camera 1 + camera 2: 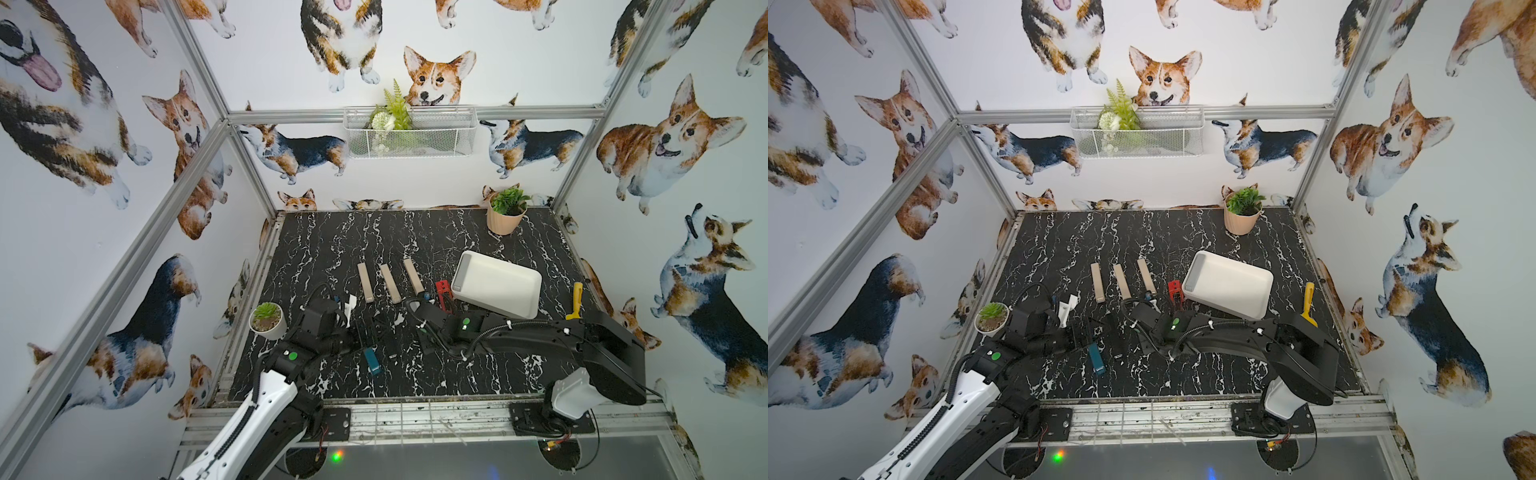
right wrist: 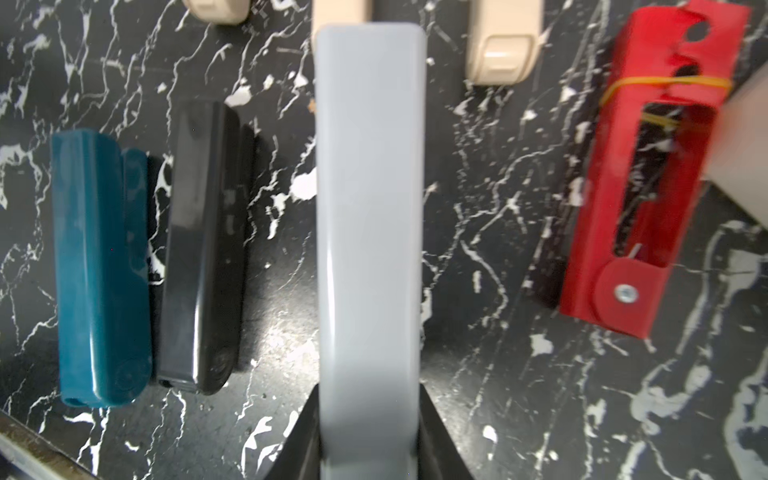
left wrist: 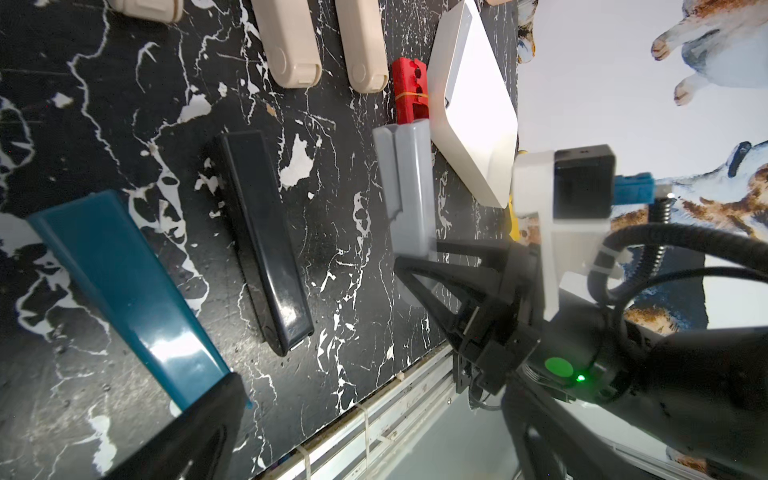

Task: Put the pruning pliers into the storage box
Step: Pick up the pruning pliers from the center of the board, then place the pruning pliers in the storage box.

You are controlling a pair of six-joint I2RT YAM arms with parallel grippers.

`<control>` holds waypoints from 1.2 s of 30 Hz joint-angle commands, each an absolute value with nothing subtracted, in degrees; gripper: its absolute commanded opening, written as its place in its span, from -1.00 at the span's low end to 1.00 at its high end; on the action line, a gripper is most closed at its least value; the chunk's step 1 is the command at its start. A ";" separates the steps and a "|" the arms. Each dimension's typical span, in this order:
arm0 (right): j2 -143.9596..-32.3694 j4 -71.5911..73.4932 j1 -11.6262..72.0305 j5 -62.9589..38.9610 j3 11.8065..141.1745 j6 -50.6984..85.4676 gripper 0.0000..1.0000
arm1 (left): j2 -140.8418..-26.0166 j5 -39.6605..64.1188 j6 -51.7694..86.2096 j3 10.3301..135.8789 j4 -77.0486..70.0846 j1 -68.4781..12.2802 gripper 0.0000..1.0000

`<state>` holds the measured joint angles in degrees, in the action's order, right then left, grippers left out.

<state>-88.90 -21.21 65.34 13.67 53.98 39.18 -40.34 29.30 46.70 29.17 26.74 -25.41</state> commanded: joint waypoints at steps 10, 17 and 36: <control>-81.74 -21.68 58.60 12.41 51.15 38.83 -1.00 | -50.97 30.79 43.42 33.68 17.52 -25.33 1.00; -79.56 -22.50 54.76 11.76 50.47 37.88 -1.00 | -55.80 31.34 42.50 35.93 14.65 -25.33 1.00; -77.27 -24.78 41.00 8.19 50.87 33.26 -1.00 | -68.44 33.83 39.62 42.79 7.31 -25.37 1.00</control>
